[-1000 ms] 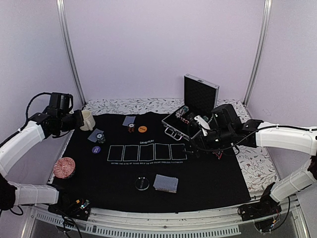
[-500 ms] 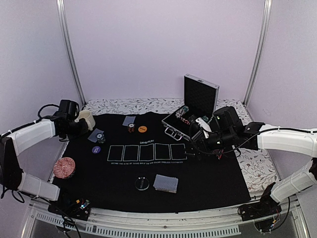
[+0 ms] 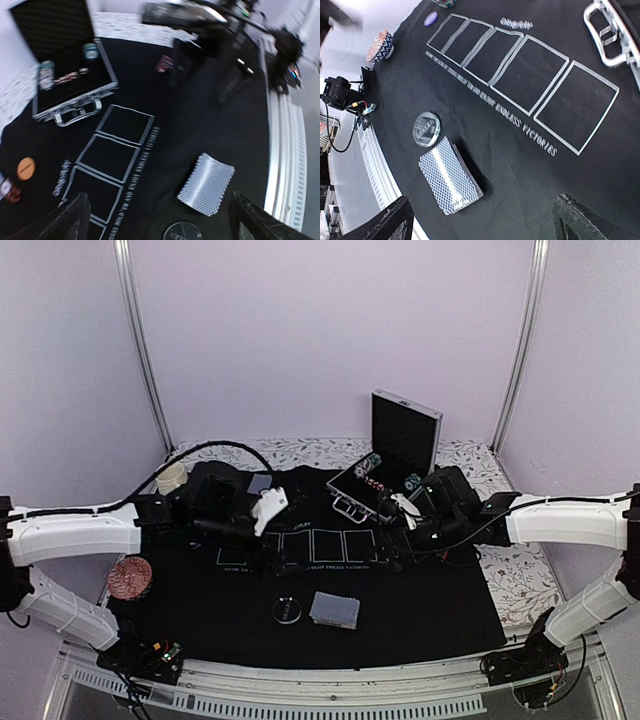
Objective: Distribute texas hold em gaming equipment
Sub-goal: Pick up the poker card from the face-down deck piles.
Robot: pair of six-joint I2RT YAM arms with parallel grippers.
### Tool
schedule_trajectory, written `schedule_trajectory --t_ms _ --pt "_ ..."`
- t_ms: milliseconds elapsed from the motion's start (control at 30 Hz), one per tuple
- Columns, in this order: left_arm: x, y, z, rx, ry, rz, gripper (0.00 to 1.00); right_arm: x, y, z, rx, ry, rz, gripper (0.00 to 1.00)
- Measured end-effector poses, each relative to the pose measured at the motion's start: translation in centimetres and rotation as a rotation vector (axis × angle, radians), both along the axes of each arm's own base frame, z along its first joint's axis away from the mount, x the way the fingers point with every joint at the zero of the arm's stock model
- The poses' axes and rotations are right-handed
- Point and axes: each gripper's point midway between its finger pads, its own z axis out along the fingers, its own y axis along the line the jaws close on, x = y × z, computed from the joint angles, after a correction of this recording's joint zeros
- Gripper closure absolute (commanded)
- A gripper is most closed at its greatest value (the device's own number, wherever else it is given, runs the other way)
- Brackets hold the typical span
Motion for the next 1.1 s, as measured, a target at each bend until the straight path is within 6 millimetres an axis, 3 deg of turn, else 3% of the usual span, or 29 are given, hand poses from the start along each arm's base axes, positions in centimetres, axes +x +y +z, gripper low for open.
schedule_trajectory --t_ms 100,167,267,433,533,567,733,900,1100 --pt "-3.1 -2.9 -4.5 0.100 0.019 -0.217 0.02 -0.5 -0.3 -1.0 -0.010 0.044 -0.014 0.01" --pt "-3.9 -3.6 -7.4 0.164 0.040 -0.294 0.02 -1.1 -0.3 -1.7 -0.012 0.077 -0.018 0.01" --pt "-4.4 -4.3 -9.9 0.232 0.041 -0.377 0.02 -2.2 -0.1 -2.8 -0.023 0.125 -0.014 0.01" --pt "-4.0 -7.0 -10.9 0.284 -0.008 -0.440 0.11 -3.8 0.4 -4.4 -0.044 0.184 -0.001 0.01" --pt "-2.6 -7.6 -11.1 0.292 0.001 -0.365 0.41 -4.4 0.5 -5.2 -0.050 0.206 -0.002 0.01" --pt "-2.0 -7.6 -11.2 0.294 0.014 -0.325 0.46 -4.5 0.5 -5.4 -0.053 0.213 -0.004 0.01" --pt "-0.4 -7.5 -11.9 0.283 0.126 -0.125 0.33 -4.8 0.7 -5.9 -0.062 0.229 -0.014 0.01" --pt "-1.2 -6.6 -13.6 0.288 0.239 -0.017 0.34 -5.1 1.0 -6.3 -0.066 0.229 -0.023 0.01" --pt "-1.7 -5.9 -16.6 0.350 0.323 0.097 0.32 -6.0 1.1 -8.5 -0.137 0.242 -0.021 0.01"
